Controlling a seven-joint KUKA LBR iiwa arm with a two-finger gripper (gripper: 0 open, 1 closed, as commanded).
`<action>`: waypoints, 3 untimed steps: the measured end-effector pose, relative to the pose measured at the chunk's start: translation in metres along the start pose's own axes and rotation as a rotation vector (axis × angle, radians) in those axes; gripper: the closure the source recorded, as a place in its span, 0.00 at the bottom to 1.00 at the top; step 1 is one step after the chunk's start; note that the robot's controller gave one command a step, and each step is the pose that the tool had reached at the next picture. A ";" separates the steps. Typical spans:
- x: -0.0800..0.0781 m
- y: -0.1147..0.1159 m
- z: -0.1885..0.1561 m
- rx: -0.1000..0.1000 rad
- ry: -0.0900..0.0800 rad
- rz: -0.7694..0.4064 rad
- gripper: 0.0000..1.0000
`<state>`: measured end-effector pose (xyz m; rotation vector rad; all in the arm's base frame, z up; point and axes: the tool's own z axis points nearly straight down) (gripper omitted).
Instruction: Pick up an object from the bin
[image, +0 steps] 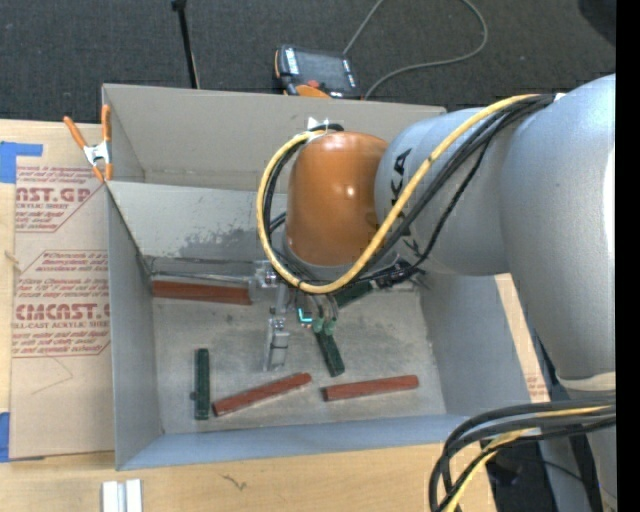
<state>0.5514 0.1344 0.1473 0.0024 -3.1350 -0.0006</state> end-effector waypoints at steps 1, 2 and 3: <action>0.066 -0.053 0.080 0.000 -0.009 -0.037 0.00; 0.066 -0.051 0.078 -0.001 -0.008 -0.040 1.00; 0.033 -0.083 -0.043 0.000 -0.016 0.045 1.00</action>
Offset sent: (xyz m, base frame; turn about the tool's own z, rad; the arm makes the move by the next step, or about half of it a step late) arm -0.0663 -0.0514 -0.0773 -0.0406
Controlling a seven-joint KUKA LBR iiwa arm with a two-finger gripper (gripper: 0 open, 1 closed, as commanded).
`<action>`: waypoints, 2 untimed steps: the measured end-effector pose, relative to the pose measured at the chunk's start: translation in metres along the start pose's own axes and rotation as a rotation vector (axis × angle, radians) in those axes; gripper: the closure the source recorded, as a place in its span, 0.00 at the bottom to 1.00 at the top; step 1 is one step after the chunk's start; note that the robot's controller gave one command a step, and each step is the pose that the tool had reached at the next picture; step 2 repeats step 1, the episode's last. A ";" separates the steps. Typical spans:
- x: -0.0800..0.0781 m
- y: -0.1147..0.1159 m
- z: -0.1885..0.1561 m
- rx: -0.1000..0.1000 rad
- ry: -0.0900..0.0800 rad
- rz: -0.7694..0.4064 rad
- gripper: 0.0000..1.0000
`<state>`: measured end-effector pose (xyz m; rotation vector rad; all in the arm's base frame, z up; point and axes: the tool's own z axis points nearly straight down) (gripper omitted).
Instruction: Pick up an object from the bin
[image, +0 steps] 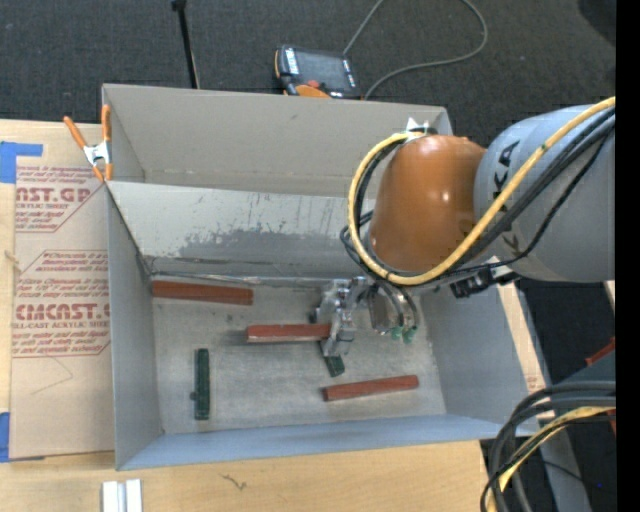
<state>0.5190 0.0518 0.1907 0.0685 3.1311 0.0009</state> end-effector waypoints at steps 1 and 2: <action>-0.003 -0.002 -0.081 -0.001 0.002 -0.305 1.00; -0.003 -0.002 -0.081 -0.001 0.002 -0.305 1.00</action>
Offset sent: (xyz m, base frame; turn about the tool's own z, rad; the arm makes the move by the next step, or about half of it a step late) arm 0.0005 -0.0027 0.0795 -0.3043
